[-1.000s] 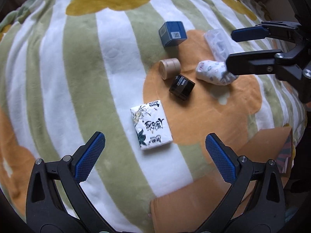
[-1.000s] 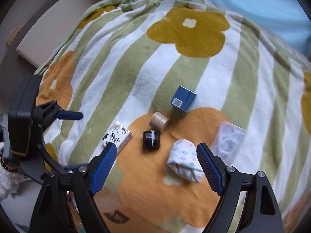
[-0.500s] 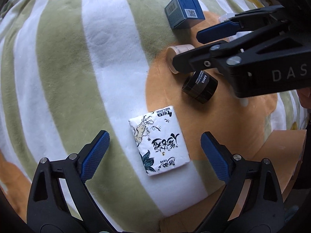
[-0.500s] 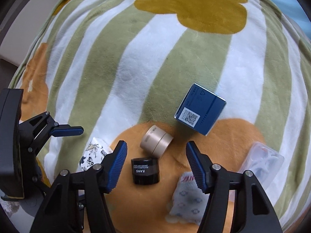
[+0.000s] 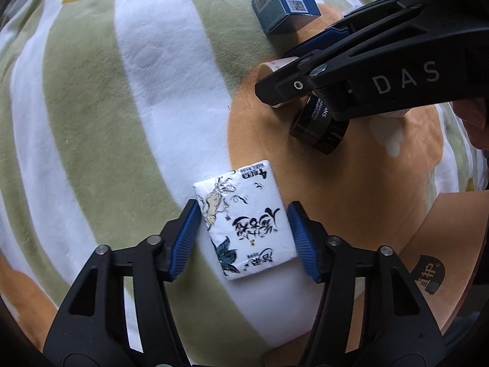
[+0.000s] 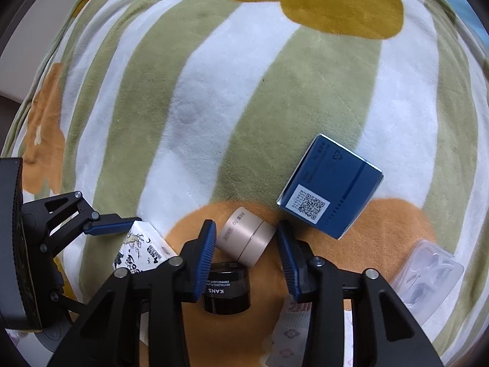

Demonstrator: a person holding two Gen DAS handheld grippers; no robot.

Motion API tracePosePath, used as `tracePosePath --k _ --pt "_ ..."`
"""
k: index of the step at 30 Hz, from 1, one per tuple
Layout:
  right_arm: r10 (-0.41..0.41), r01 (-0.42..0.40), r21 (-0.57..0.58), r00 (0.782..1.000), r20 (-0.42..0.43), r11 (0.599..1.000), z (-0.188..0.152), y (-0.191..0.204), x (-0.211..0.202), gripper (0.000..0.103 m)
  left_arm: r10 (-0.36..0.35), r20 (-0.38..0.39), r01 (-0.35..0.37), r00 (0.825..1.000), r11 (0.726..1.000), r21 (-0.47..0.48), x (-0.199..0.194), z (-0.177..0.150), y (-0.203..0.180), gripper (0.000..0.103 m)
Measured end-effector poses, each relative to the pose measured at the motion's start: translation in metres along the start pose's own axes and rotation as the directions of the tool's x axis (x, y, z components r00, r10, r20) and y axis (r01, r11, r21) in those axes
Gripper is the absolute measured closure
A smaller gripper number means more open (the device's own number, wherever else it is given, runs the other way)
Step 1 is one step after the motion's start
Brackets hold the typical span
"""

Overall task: Organize objects
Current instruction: 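Close the right tool on the beige cylinder and lift it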

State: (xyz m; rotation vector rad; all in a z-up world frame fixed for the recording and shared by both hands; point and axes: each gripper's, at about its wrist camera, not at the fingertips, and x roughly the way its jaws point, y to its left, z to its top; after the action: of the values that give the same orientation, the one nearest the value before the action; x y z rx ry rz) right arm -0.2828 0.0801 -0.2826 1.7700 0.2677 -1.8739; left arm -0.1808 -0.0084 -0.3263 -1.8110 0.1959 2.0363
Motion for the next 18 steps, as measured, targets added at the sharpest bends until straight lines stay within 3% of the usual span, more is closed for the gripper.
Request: tracePosePath --k 18 --pt "0.005 -0.004 -0.009 1.000 0.031 1.000 -0.004 0.007 -0.014 0.066 0.003 0.047 -0.003 0.999 1.000 -0.006 -0.016 -0.020 -0.019 0.054"
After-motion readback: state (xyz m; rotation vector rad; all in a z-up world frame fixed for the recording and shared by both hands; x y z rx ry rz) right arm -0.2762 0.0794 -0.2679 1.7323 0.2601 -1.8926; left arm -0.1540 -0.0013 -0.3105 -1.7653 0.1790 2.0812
